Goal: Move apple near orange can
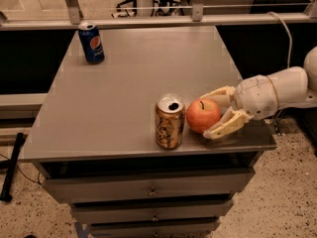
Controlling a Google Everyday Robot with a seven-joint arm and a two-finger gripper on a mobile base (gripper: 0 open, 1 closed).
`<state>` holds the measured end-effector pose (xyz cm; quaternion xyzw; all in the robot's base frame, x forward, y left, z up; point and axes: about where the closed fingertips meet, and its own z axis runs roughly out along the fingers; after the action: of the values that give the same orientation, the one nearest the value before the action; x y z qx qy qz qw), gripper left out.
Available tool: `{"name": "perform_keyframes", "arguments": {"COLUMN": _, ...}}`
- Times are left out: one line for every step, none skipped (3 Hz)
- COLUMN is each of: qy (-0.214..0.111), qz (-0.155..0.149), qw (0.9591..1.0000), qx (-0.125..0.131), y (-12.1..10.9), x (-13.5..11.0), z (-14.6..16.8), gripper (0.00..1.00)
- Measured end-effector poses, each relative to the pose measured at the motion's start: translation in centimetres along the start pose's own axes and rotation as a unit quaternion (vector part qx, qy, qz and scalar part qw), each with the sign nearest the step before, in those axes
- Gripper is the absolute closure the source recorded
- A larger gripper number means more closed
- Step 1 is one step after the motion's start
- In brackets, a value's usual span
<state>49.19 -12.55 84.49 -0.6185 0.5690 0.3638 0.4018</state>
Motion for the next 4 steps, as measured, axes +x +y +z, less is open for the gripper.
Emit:
{"name": "perform_keyframes", "arguments": {"qy": -0.001, "qz": -0.008, "qw": 0.9999, "qx": -0.013, "y": 0.7, "x": 0.5, "z": 1.7, "gripper": 0.82}}
{"name": "perform_keyframes", "arguments": {"qy": -0.005, "qz": -0.019, "qw": 0.9997, "qx": -0.016, "y": 0.6, "x": 0.4, "z": 2.9, "gripper": 0.59}}
{"name": "perform_keyframes", "arguments": {"qy": -0.008, "qz": -0.031, "qw": 0.9994, "qx": -0.010, "y": 0.2, "x": 0.1, "z": 3.3, "gripper": 0.36}}
{"name": "perform_keyframes", "arguments": {"qy": -0.007, "qz": -0.038, "qw": 0.9992, "qx": -0.005, "y": 0.0, "x": -0.1, "z": 3.3, "gripper": 0.13}}
